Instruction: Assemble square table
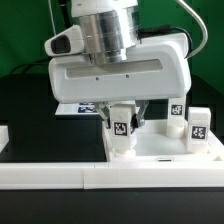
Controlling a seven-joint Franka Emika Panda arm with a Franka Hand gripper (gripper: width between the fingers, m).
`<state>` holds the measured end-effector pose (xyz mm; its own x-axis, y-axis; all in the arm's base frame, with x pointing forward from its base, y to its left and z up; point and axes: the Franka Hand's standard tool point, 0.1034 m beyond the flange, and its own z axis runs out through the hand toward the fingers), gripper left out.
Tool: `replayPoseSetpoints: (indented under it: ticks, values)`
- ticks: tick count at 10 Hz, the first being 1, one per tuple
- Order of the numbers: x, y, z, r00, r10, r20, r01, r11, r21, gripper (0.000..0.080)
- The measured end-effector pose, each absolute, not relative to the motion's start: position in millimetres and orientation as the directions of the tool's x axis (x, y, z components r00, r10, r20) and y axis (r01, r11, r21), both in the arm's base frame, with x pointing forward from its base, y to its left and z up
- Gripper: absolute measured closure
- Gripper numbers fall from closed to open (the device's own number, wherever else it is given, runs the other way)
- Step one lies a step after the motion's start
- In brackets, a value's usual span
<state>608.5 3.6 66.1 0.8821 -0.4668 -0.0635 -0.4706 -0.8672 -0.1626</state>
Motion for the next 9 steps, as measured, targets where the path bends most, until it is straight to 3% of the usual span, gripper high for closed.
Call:
replayPoseSetpoints:
  ticks: [2,5,7,8,9]
  values:
    - [615,5,65.0,0.771,-0.633,-0.07,-0.635,-0.756,-0.158,0.0515]
    - [621,8,64.4,0.344,-0.931,-0.126,-0.936,-0.328,-0.13,0.0515]
    - [623,6,64.1,0.066,-0.978,-0.195,-0.992,-0.044,-0.118,0.0515]
    - [622,6,63.9,0.0,-0.977,-0.213,-0.993,0.025,-0.114,0.0515]
    - [622,7,63.9,0.023,-0.977,-0.211,-0.993,0.003,-0.119,0.0515]
